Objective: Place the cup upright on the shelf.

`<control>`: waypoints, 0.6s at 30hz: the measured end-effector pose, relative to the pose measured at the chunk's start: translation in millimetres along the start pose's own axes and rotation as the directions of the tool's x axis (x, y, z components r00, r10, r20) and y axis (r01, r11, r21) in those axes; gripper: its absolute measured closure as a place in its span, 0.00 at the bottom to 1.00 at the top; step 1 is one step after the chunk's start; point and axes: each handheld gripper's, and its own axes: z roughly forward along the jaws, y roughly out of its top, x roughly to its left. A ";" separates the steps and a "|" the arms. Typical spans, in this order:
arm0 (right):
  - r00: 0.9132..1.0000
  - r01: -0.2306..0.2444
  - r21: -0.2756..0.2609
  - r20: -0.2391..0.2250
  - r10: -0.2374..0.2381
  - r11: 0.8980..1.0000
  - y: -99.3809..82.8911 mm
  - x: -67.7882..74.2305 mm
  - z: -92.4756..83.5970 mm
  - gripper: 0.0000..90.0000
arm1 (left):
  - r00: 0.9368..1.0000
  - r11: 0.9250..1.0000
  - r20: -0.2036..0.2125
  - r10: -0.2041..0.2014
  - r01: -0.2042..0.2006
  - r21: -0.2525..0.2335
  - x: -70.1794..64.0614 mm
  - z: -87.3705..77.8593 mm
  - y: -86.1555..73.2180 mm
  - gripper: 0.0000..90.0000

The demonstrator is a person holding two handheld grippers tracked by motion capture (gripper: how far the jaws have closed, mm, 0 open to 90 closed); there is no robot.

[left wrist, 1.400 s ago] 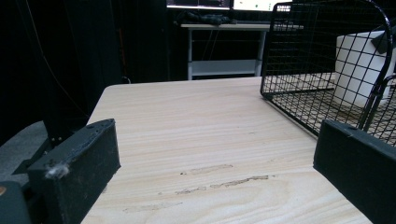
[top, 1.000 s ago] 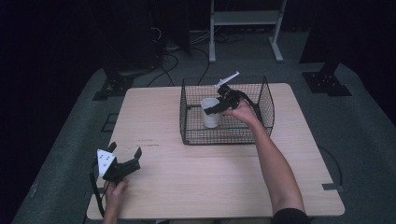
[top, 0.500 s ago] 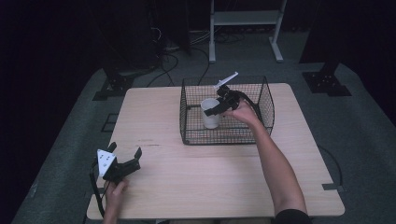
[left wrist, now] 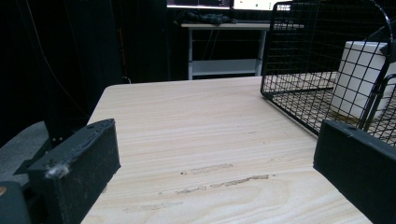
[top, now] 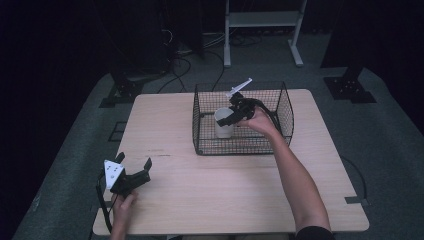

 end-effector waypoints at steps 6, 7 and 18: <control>1.000 0.004 -0.011 0.004 -0.004 1.000 -0.1 3.6 -1.2 0.17 | 1.000 1.000 0.000 0.001 -0.001 0.000 -0.1 0.1 0.0 0.00; 1.000 0.004 -0.011 0.004 -0.004 1.000 -0.1 3.6 -1.2 0.17 | 1.000 1.000 0.000 0.001 -0.001 0.000 -0.1 0.1 0.0 0.00; 1.000 -0.027 -0.124 0.012 0.029 0.992 -2.5 2.6 -24.4 0.14 | 1.000 1.000 -0.003 0.000 0.000 0.001 0.0 0.3 0.1 0.00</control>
